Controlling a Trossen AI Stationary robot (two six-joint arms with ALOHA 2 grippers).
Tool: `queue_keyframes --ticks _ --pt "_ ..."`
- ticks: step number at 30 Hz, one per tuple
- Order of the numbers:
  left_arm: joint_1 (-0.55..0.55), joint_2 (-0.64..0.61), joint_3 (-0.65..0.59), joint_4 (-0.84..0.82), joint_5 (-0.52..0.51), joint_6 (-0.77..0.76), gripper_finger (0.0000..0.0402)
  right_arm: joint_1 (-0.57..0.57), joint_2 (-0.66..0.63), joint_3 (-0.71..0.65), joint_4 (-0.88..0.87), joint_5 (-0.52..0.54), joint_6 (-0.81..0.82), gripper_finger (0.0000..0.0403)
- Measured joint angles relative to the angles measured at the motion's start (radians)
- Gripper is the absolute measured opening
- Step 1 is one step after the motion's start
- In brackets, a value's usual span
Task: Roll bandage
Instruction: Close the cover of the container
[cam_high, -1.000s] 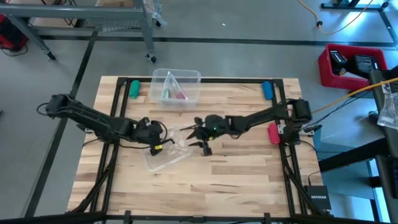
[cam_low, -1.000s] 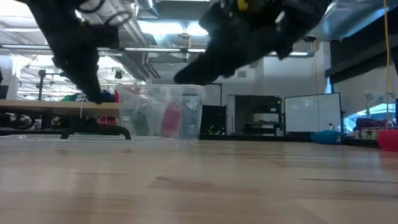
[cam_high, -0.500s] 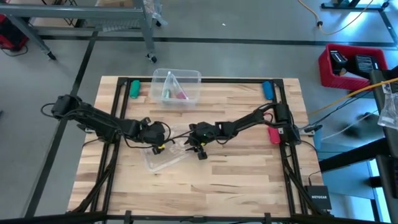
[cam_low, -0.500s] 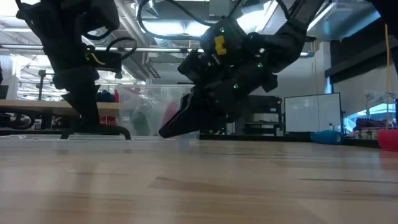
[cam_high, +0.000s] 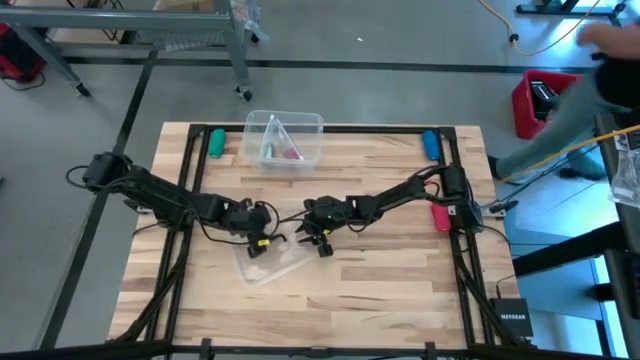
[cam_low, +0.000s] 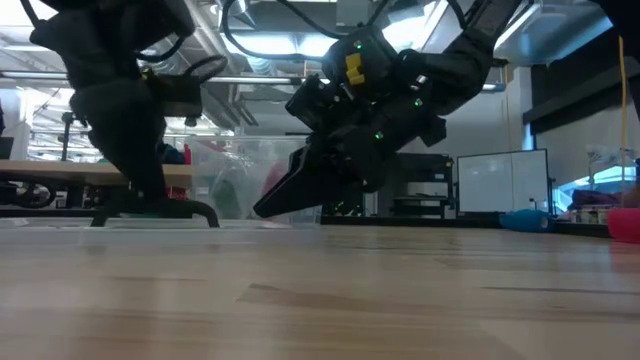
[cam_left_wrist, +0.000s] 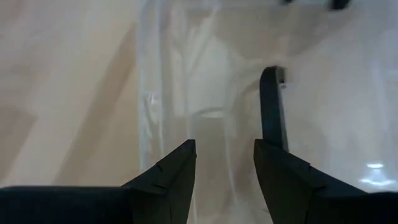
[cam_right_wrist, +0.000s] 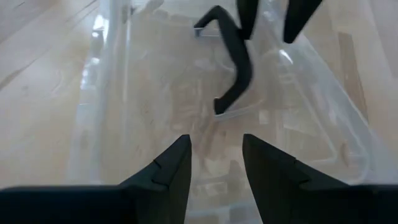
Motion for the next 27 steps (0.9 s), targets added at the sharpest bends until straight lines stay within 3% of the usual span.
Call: queue_keyframes --ticks 7,15,21,27 --pt "0.0 0.0 0.0 0.13 0.1 0.015 0.0155 0.0 0.0 0.0 -0.003 0.016 0.0 0.0147" --pt "-0.001 0.0 0.0 0.144 0.155 -0.027 0.0155 0.0 0.0 0.0 -0.012 0.02 0.005 0.0147" --pt "-0.021 0.0 0.036 0.128 0.152 -0.05 0.0155 0.0 0.0 0.0 -0.021 0.024 0.008 0.0147" --pt "-0.091 0.001 0.099 0.033 0.024 -0.072 0.0155 0.0 0.0 0.0 -0.025 0.023 0.008 0.0147"
